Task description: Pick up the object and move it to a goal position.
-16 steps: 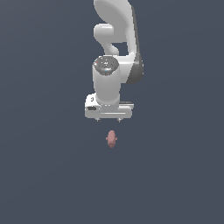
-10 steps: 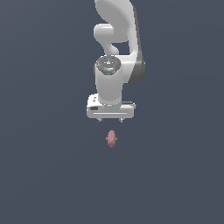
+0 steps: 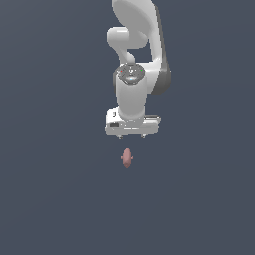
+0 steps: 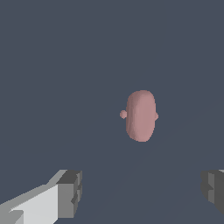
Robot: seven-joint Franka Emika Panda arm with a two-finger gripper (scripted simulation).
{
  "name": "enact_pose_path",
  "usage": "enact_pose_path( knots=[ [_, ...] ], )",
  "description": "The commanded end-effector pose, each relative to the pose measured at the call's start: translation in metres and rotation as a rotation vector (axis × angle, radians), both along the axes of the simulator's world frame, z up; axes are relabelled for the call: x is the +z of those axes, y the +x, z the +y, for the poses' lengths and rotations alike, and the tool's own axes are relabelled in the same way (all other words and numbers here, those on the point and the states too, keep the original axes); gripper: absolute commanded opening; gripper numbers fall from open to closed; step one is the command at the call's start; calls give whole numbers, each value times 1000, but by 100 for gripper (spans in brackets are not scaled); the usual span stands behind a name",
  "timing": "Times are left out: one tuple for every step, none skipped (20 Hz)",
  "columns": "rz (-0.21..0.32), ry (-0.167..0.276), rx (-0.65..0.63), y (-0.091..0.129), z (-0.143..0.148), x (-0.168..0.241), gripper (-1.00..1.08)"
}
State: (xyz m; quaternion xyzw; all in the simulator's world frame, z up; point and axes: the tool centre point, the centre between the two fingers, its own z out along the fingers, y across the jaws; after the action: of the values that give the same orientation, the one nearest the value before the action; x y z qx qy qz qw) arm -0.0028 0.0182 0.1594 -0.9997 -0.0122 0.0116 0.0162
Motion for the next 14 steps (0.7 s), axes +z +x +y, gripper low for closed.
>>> enact_pose_path(
  knots=[
    [-1,-1,-4,3,-1,-4,100],
    [-2,-3,-6,4,-2,-6,100],
    [-3,-4,-9,6,-3,-8,100],
    [-4,-6,-13,9,-4,-11,100],
    [-5,-8,-16,11,-5,-15,100],
    [-7,-10,-21,14,-7,-19,100],
    [-9,-12,-25,17,-8,-23,100],
    [-11,-15,-30,20,-10,-28,100],
    [-12,-18,-35,23,-11,-33,100],
    [-14,-20,-39,26,-13,-37,100],
    [-16,-22,-43,29,-14,-41,100],
    [-17,-25,-46,31,-16,-45,100],
    [-19,-27,-49,33,-17,-48,100],
    [-20,-28,-52,34,-18,-51,100]
  ],
)
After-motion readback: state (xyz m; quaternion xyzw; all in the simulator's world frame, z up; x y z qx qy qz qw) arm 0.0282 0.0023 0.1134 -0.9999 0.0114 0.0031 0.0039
